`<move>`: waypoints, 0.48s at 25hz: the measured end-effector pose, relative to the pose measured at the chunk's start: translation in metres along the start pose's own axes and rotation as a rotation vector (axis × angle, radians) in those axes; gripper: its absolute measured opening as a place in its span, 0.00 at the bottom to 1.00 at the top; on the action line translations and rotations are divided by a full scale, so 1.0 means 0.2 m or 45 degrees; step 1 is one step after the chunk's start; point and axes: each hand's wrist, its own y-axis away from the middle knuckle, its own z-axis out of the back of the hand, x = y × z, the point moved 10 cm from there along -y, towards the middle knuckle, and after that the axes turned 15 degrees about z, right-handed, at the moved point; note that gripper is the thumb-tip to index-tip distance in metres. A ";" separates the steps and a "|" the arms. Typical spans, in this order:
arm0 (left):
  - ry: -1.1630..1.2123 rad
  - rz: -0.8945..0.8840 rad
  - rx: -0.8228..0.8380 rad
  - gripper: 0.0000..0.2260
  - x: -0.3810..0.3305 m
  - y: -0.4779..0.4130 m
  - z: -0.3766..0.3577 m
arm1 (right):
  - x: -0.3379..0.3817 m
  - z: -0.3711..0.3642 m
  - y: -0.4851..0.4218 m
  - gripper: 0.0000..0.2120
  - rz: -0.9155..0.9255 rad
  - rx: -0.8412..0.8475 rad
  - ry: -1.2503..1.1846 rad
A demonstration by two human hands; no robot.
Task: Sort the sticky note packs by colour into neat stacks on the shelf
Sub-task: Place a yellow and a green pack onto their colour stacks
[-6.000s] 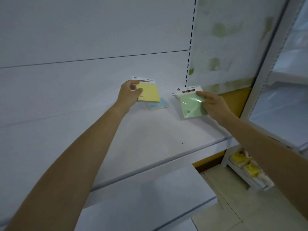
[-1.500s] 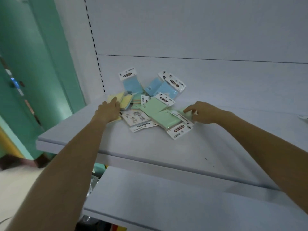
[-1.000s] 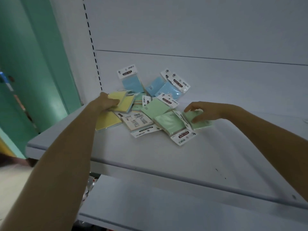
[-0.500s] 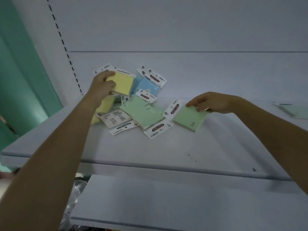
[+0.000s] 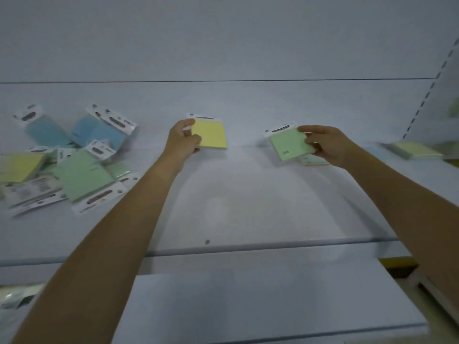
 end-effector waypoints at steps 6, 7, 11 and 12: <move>-0.061 0.072 0.061 0.21 0.12 0.02 -0.64 | -0.16 0.47 -0.13 0.19 -0.035 -0.104 0.079; -0.094 0.068 0.055 0.21 0.13 0.02 -0.68 | -0.18 0.45 -0.15 0.19 -0.044 -0.064 0.083; -0.080 0.085 -0.012 0.21 0.12 0.01 -0.76 | -0.26 0.34 -0.19 0.19 -0.096 0.065 0.148; -0.064 0.082 -0.022 0.21 0.11 0.02 -0.77 | -0.27 0.34 -0.20 0.19 -0.087 0.073 0.204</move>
